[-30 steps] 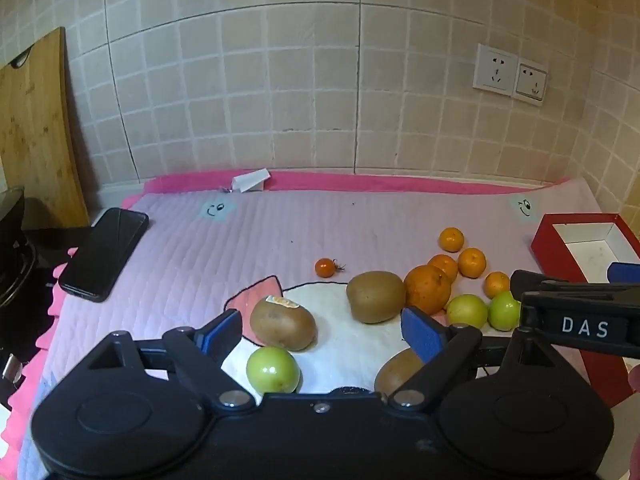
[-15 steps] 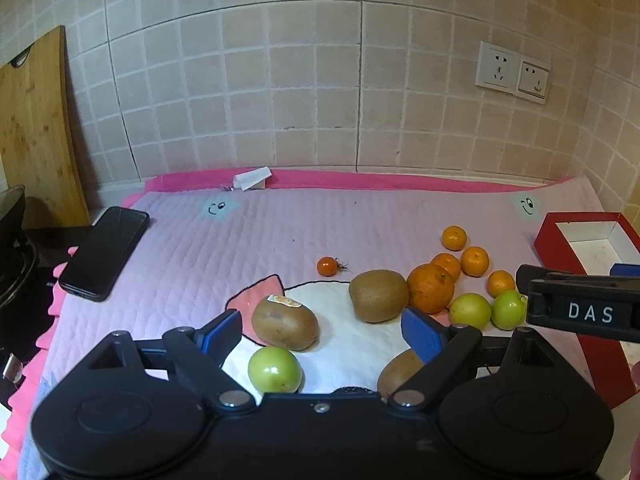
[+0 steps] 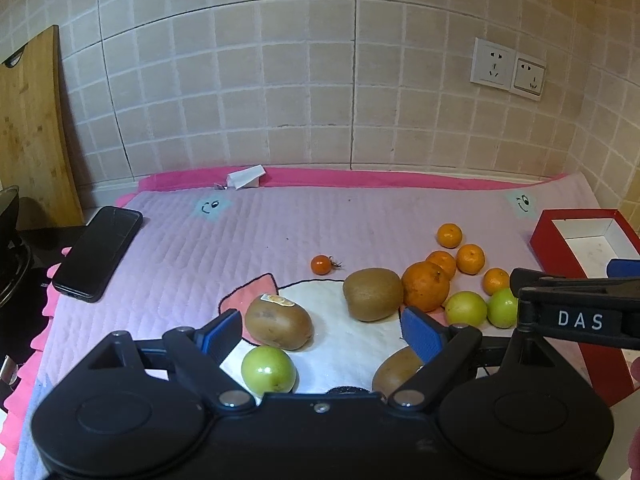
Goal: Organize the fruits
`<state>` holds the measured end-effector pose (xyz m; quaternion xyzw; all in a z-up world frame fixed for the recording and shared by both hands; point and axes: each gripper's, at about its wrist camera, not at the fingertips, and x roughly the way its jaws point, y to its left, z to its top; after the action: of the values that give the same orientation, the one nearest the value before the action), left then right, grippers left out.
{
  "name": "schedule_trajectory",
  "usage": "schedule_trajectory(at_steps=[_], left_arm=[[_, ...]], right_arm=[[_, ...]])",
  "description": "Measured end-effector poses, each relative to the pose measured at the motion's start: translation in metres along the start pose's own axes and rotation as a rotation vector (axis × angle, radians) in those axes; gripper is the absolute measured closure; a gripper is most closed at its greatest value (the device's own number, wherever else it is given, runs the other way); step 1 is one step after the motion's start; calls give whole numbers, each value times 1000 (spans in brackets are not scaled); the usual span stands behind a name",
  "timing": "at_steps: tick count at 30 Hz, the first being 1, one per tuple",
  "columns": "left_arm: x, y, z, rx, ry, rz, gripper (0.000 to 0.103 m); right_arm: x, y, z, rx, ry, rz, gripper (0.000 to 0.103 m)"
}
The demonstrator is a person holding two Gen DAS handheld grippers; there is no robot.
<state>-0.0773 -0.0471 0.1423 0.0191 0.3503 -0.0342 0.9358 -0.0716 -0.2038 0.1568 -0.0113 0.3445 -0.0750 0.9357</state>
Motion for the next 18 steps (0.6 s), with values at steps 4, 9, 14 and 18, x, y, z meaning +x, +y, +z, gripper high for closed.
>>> schedule_trajectory(at_steps=[4, 9, 14, 18], left_arm=[[2, 0, 0, 0, 1, 5, 1], [3, 1, 1, -4, 1, 7, 1], [4, -1, 1, 0, 2, 9, 1], [6, 0, 0, 0, 9, 9, 1]], right_arm=[[3, -1, -1, 5, 2, 19, 0], [4, 0, 0, -15, 40, 16, 0], [7, -2, 0, -18, 66, 14, 0], [8, 0, 0, -29, 57, 7, 0]])
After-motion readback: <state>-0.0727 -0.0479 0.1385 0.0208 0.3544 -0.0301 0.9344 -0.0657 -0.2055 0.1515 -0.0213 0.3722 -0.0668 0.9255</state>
